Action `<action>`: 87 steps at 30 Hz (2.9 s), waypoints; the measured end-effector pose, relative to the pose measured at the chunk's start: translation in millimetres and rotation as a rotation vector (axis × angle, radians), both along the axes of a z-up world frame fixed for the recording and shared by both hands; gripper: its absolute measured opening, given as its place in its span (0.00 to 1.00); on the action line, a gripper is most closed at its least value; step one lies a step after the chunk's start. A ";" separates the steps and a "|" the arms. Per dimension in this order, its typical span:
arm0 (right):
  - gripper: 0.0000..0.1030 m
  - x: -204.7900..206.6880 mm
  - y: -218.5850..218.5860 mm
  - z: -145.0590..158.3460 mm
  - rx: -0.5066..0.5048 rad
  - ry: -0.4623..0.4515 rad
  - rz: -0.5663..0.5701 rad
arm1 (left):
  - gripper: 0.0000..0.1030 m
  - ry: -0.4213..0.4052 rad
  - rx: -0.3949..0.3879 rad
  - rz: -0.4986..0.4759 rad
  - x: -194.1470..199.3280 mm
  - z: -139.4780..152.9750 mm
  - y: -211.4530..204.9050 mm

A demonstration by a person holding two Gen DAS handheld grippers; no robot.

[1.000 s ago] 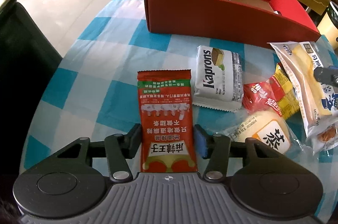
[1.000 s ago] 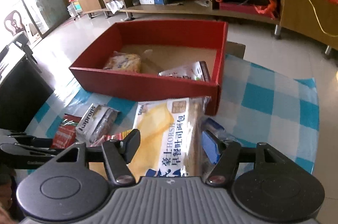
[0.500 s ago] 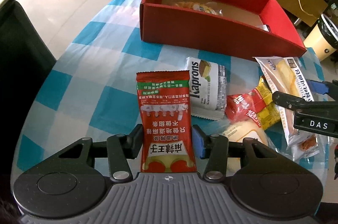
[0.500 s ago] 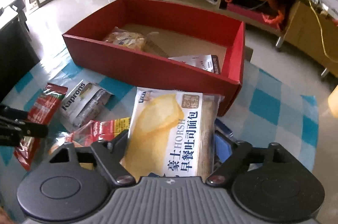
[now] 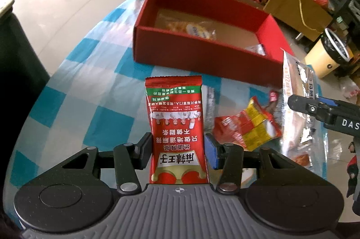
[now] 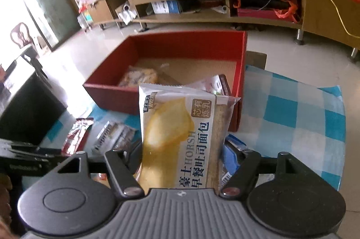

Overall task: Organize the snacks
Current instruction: 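Carry the red packet in the left tool while the right tool carries the bread to the box, then lower and open the left tool into the box while the right tool releases the bread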

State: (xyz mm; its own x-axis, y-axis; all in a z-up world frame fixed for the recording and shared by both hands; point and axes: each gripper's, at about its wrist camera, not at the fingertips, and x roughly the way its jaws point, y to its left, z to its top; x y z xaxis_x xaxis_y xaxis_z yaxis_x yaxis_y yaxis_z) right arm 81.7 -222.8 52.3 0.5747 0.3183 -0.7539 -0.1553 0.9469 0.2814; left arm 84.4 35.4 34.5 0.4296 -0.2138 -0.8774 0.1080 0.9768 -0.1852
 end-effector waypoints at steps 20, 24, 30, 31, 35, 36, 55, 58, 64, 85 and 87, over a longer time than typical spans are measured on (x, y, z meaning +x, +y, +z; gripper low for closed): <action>0.67 6.0 3.5 21.2 0.051 -0.088 -0.013 | 0.55 -0.104 0.006 -0.035 12.0 24.8 -25.7; 0.67 6.5 2.8 22.0 0.054 -0.093 -0.019 | 0.55 -0.120 0.016 -0.044 14.0 27.1 -29.6; 0.67 9.4 3.3 24.1 0.060 -0.105 -0.022 | 0.56 -0.140 0.029 -0.045 17.9 31.4 -32.6; 0.67 9.8 3.3 24.6 0.061 -0.108 -0.023 | 0.56 -0.144 0.030 -0.045 18.7 32.1 -32.7; 0.67 12.0 2.9 25.9 0.065 -0.117 -0.028 | 0.56 -0.165 0.039 -0.045 24.6 36.7 -35.3; 0.67 13.1 2.7 26.4 0.067 -0.119 -0.030 | 0.56 -0.171 0.043 -0.045 26.5 37.8 -36.3; 0.67 40.2 -6.7 35.7 0.092 -0.162 -0.091 | 0.56 -0.212 0.065 -0.041 64.6 44.9 -53.0; 0.67 47.9 -8.5 35.7 0.098 -0.168 -0.108 | 0.56 -0.223 0.074 -0.041 73.1 45.9 -57.1; 0.67 65.9 -10.4 30.2 0.100 -0.160 -0.133 | 0.56 -0.234 0.096 -0.035 89.8 42.4 -61.1; 0.67 120.9 -6.3 6.0 0.069 -0.141 -0.164 | 0.57 -0.215 0.155 -0.017 137.9 20.5 -74.4; 0.67 124.7 -4.6 1.3 0.058 -0.129 -0.161 | 0.55 -0.210 0.164 -0.016 141.2 17.3 -74.5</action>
